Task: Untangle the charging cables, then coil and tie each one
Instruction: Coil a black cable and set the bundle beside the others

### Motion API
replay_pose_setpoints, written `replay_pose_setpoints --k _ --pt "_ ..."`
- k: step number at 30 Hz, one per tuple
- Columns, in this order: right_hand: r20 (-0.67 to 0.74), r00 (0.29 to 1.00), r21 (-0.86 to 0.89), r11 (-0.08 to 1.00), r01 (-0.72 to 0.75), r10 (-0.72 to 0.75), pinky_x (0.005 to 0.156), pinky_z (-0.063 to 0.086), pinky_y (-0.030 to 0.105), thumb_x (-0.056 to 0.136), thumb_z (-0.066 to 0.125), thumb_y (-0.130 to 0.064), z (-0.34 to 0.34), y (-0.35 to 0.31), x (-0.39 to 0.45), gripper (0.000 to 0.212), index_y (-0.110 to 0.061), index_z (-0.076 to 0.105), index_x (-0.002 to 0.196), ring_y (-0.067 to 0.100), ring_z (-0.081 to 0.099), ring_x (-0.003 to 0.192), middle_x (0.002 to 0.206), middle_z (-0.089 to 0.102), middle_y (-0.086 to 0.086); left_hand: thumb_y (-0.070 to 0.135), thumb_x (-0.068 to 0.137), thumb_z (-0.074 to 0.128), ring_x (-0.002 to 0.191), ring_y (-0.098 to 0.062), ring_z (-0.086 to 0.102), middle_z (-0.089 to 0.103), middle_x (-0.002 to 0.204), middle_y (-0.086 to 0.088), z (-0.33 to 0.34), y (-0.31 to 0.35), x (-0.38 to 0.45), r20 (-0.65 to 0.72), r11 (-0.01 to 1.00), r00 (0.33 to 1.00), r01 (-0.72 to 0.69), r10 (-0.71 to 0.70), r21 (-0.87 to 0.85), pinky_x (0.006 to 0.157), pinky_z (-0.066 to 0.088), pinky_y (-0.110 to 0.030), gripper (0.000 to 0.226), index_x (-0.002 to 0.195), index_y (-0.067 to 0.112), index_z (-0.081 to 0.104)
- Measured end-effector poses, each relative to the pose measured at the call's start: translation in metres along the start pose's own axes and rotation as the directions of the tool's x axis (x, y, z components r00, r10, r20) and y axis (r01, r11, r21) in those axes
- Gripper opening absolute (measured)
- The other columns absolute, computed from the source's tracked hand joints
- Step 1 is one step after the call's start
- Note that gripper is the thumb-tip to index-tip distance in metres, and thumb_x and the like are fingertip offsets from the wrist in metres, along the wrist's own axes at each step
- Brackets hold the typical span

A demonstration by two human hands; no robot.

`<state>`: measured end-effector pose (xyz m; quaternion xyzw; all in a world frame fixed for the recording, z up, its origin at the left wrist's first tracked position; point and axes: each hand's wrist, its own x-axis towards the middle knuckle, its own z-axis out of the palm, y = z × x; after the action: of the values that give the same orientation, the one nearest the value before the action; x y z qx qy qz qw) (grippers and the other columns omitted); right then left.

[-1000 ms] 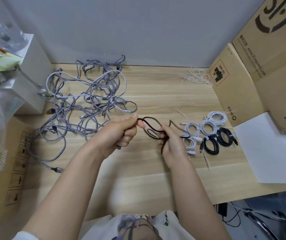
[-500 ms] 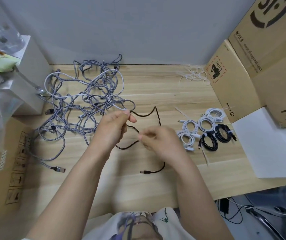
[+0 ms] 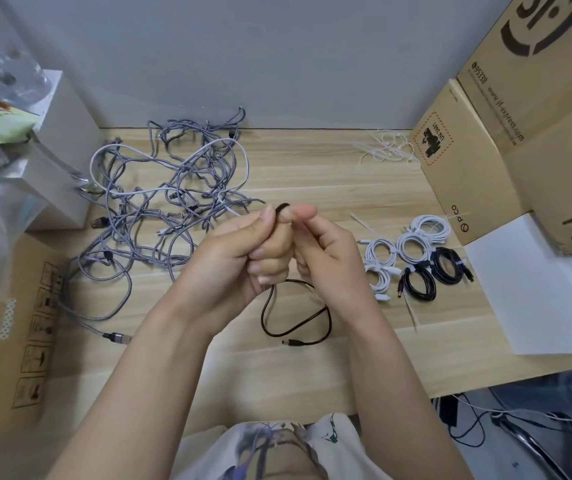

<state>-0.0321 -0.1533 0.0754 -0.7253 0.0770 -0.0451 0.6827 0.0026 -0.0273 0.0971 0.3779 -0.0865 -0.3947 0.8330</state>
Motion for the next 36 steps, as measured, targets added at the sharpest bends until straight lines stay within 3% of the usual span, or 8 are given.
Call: replay_pose_setpoints --k 3,10,15,21,23,26,31,36 --pt "0.043 0.999 -0.259 0.965 0.029 -0.018 0.064 0.046 0.037 0.092 0.043 -0.029 0.004 0.001 -0.002 0.020 -0.028 0.063 0.086 0.019 0.051 0.062 0.065 0.059 0.006 0.031 0.084 0.047 0.041 0.001 0.024 0.033 0.050 0.012 0.005 0.004 0.003 0.035 0.994 0.997 -0.065 0.069 -0.084 0.040 0.026 -0.012 0.044 0.117 0.004 0.059" --pt "0.229 0.969 -0.630 0.773 0.075 0.092 0.058 0.033 0.036 0.096 0.049 -0.031 0.008 -0.017 -0.020 0.025 -0.018 0.062 0.080 0.018 0.037 0.057 0.051 0.037 -0.003 0.011 0.095 0.043 0.040 0.000 0.027 0.048 0.053 0.010 0.000 0.009 0.011 -0.215 0.975 0.954 -0.190 0.210 0.111 0.040 0.023 -0.011 0.044 0.136 -0.001 0.032" --pt "0.202 0.979 -0.705 0.700 0.119 0.038 0.055 0.031 0.035 0.095 0.051 -0.027 0.006 -0.026 -0.023 0.022 -0.016 0.059 0.077 0.024 0.038 0.059 0.049 0.032 -0.002 0.013 0.083 0.047 0.042 -0.002 0.036 0.070 0.075 0.001 -0.003 0.005 0.013 -0.159 0.955 0.965 -0.168 0.210 0.245 0.045 0.033 -0.012 0.060 0.138 0.003 0.025" --pt "0.126 0.991 -0.620 0.776 0.115 -0.047 0.055 0.032 0.032 0.083 0.061 -0.036 0.002 -0.029 -0.025 0.018 -0.024 0.068 0.073 0.011 0.032 0.048 0.047 0.048 -0.015 0.006 0.093 0.048 0.067 -0.004 0.060 0.073 0.085 0.004 -0.012 0.003 0.010 -0.069 0.821 0.976 -0.135 0.207 0.555 0.069 0.046 -0.013 0.053 0.142 0.003 0.029" --pt "0.090 0.990 -0.591 0.794 0.140 -0.107 0.058 0.042 0.033 0.077 0.060 -0.038 0.004 -0.030 -0.025 0.019 -0.023 0.069 0.073 0.006 0.036 0.046 0.058 0.056 -0.024 0.004 0.099 0.042 0.075 -0.005 0.064 0.072 0.082 0.006 -0.013 0.001 0.008 -0.064 0.779 0.980 -0.109 0.187 0.618 0.072 0.048 -0.015 0.033 0.131 0.007 0.044" --pt "-0.004 0.982 -0.509 0.845 0.163 -0.191 0.062 0.051 0.037 0.068 0.070 -0.031 0.004 -0.031 -0.023 0.011 -0.021 0.071 0.071 0.011 0.060 0.062 0.069 0.067 -0.006 0.016 0.095 0.042 0.070 -0.004 0.064 0.069 0.071 0.008 -0.009 -0.001 0.003 -0.019 0.740 0.989 -0.095 0.144 0.666 0.067 0.047 -0.014 0.020 0.101 0.017 0.061" --pt "-0.150 0.938 -0.375 0.896 0.237 -0.311 0.055 0.034 0.009 0.052 0.086 -0.012 -0.003 -0.036 -0.022 0.021 -0.019 0.071 0.066 0.001 0.051 0.054 0.052 0.053 -0.017 0.031 0.091 0.037 0.038 -0.006 0.032 0.042 0.040 0.006 -0.003 0.002 -0.003 -0.003 0.759 0.998 -0.043 0.059 0.650 0.042 0.028 -0.014 0.038 0.067 0.005 0.050" --pt "-0.219 0.950 -0.088 0.975 0.206 -0.221 0.053 0.035 0.013 0.057 0.082 -0.010 -0.005 -0.033 -0.021 0.026 -0.029 0.067 0.063 0.004 0.040 0.052 0.055 0.049 -0.013 0.037 0.090 0.037 0.043 -0.007 0.014 0.024 0.043 0.010 -0.004 0.005 -0.004 0.019 0.831 0.999 0.011 -0.026 0.556 0.041 0.014 -0.019 0.044 0.058 0.021 0.062"
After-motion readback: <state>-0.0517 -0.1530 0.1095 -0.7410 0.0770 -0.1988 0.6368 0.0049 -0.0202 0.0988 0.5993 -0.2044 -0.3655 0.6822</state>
